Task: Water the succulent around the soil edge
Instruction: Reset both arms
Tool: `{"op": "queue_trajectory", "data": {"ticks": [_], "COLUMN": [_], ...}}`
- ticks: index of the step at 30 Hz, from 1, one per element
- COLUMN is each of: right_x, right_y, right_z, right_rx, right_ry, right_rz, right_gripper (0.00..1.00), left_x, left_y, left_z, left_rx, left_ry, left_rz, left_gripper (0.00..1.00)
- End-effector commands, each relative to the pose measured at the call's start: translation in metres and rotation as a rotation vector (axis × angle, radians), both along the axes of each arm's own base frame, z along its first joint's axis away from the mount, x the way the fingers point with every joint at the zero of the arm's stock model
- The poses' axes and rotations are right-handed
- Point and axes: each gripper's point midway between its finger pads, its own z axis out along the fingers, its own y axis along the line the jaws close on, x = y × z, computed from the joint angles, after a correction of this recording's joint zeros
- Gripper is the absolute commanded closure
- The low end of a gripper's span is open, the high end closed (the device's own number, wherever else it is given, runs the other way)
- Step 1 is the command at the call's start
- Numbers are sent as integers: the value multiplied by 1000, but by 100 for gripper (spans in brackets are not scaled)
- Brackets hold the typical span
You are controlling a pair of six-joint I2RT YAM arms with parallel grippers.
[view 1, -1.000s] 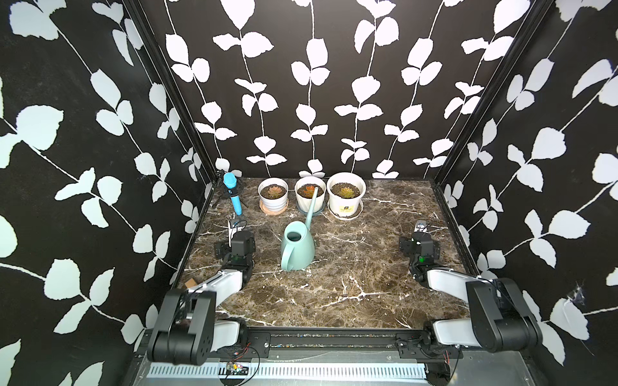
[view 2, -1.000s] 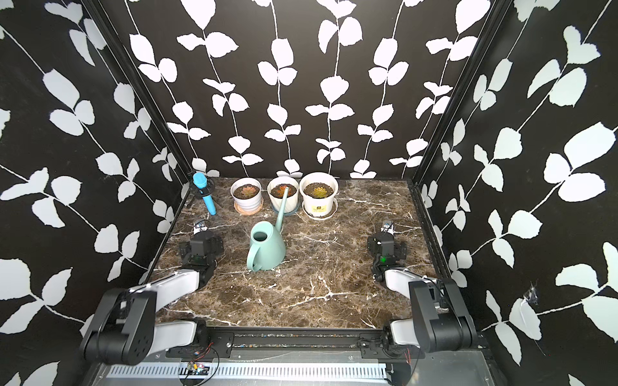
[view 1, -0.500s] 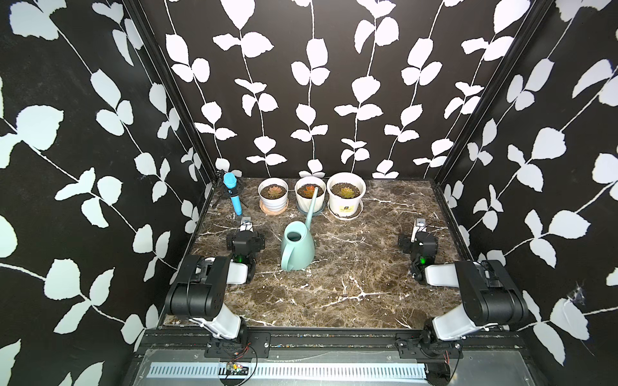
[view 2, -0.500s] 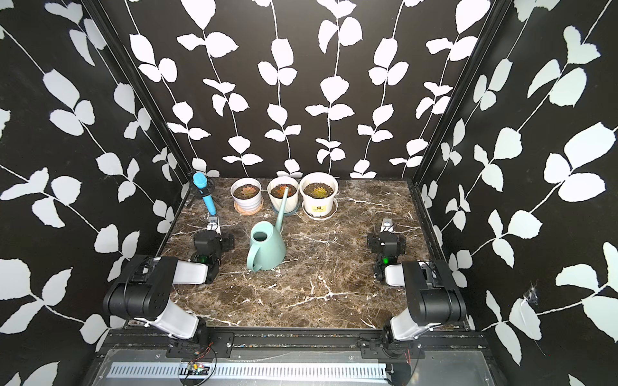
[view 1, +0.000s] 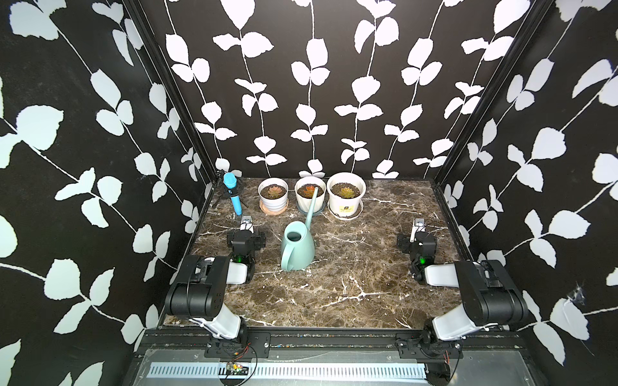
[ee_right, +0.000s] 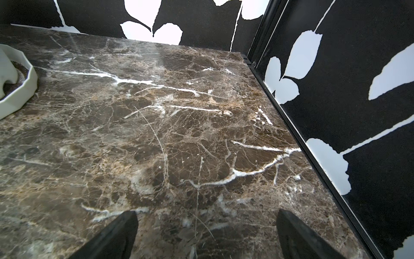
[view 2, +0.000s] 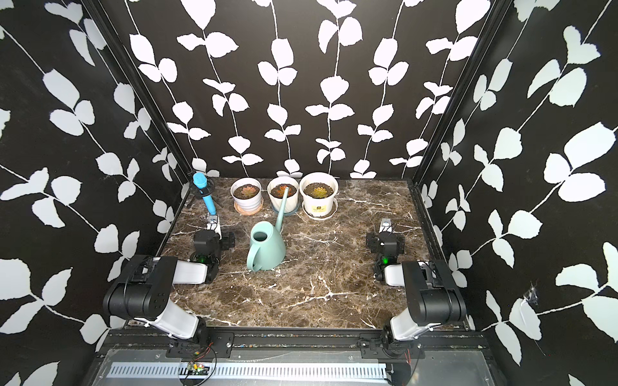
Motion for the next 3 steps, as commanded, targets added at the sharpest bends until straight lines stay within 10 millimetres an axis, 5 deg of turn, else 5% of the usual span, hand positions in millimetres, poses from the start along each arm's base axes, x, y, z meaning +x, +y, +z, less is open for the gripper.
{"op": "queue_trajectory", "data": {"ticks": [1, 3], "right_x": [8, 7], "right_y": [0, 0], "right_z": [17, 17], "right_rx": [11, 11], "right_ry": [-62, -62], "right_rz": [-4, -3], "right_gripper": [1, 1], "left_x": [2, 2], "left_y": [1, 0], "left_z": [12, 12], "left_rx": [1, 0], "left_ry": [-41, -39], "left_rz": [-5, -6], "left_gripper": [1, 1]}}
